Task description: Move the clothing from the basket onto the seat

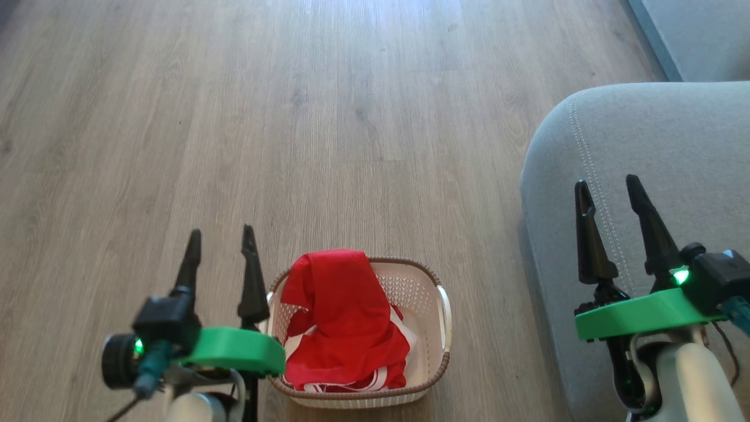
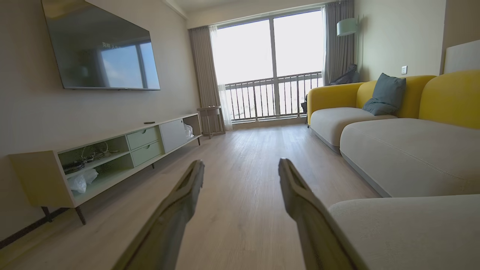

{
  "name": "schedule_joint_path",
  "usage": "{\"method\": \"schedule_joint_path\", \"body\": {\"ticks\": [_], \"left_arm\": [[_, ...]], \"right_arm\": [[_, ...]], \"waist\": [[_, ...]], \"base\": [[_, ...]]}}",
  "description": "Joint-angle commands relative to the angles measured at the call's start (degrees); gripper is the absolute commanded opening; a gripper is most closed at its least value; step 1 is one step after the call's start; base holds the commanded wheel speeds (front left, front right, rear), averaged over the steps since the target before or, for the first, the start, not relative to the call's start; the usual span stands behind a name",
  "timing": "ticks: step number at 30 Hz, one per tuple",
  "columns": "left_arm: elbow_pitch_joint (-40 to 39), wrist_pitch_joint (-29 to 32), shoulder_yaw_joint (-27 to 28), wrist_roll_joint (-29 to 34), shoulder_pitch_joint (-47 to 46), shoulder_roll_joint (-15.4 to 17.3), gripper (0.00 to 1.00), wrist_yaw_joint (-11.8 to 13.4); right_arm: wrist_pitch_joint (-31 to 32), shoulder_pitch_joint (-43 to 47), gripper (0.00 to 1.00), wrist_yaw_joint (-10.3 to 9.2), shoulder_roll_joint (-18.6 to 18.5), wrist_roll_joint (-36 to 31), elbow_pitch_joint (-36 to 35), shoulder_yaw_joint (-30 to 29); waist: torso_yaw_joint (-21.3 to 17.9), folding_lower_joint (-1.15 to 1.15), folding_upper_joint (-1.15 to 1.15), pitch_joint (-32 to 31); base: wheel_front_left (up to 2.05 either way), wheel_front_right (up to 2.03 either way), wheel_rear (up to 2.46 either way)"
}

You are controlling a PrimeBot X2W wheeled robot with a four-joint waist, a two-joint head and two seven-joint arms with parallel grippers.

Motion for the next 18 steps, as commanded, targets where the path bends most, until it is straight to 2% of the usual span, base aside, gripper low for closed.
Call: {"method": "schedule_joint_path", "body": {"ticks": [1, 5, 10, 15, 18], "left_arm": [[-0.95, -0.88, 0.35, 1.96, -3.13, 1.11, 1.00, 1.13], [2.03, -1.56, -1.68, 3.61, -2.86, 1.45, 1.00, 1.90], [5.07, -2.42, -2.50, 4.94, -2.16, 0.64, 1.00, 1.17], [9.58, -3.27, -1.60, 7.23, -1.22, -0.25, 1.00, -1.73], [10.55, -3.79, -1.01, 9.73, -0.94, -0.74, 1.00, -2.54]], "right_arm": [[-0.94, -2.89, 1.00, 0.35, -0.20, -2.29, -2.05, 1.14], [-1.62, -1.69, 1.00, 0.36, -0.20, -6.07, 0.28, 2.69], [-2.46, -0.82, 1.00, 0.38, -0.20, -10.31, 5.20, 4.60], [-3.30, -0.96, 1.00, 0.40, -0.19, -12.24, 7.62, 4.86], [-3.81, -1.20, 1.00, 0.41, -0.19, -13.19, 8.09, 4.95]], "waist": [[0.02, 0.00, 0.00, -0.11], [0.09, 0.00, 0.00, -0.46], [0.01, 0.00, 0.00, -0.71], [-0.03, 0.00, 0.00, -0.90], [-0.04, 0.00, 0.00, -0.99]], "base": [[0.00, 0.00, 0.00], [0.00, 0.00, 0.00], [0.00, 0.00, 0.00], [0.00, 0.00, 0.00], [0.00, 0.00, 0.00]]}}
